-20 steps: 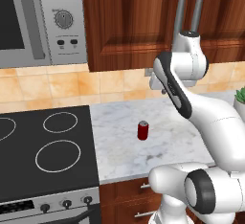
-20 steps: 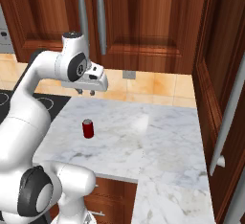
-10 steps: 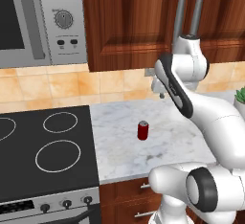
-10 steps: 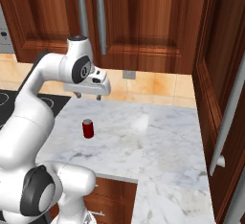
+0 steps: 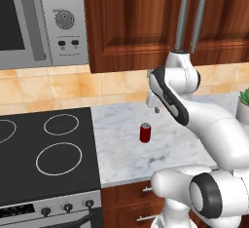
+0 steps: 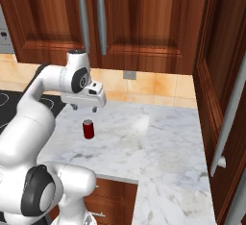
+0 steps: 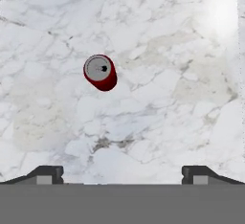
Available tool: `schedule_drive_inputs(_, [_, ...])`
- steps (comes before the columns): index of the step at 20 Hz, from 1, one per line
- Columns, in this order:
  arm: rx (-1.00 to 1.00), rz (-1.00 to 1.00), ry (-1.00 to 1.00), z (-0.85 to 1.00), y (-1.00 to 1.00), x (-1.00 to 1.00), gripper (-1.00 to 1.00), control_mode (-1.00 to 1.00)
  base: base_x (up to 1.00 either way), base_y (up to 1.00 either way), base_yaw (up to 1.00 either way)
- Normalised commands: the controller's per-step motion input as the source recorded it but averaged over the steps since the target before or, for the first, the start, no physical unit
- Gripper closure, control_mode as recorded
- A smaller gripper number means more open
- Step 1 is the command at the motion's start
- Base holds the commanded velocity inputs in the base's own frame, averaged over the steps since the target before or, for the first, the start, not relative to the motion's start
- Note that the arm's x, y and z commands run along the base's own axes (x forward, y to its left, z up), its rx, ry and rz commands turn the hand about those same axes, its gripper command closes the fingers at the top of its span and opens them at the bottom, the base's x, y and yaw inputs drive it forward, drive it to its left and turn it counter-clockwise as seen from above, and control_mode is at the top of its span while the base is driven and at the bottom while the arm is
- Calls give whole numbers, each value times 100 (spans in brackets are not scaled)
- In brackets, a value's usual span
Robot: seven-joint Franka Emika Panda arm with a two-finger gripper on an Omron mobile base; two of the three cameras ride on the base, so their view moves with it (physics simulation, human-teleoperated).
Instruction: Four empty soda cans are scattered around the kitchen. Gather all the cans and cluster them next to the stove for recycling.
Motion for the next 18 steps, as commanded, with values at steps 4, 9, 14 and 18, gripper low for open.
schedule_drive_inputs(4, [0,0,4,-37,53,0,-100,-100,0,0,0])
schedule_drive_inputs(9, [-1,-1,2,-21,37,22,-100,-100,0,0,0])
schedule_drive_inputs(14, [-3,-3,0,-12,3,64,-100,-100,0,0,0])
schedule_drive_inputs(18, [-2,0,0,-9,0,39,-100,-100,0,0,0])
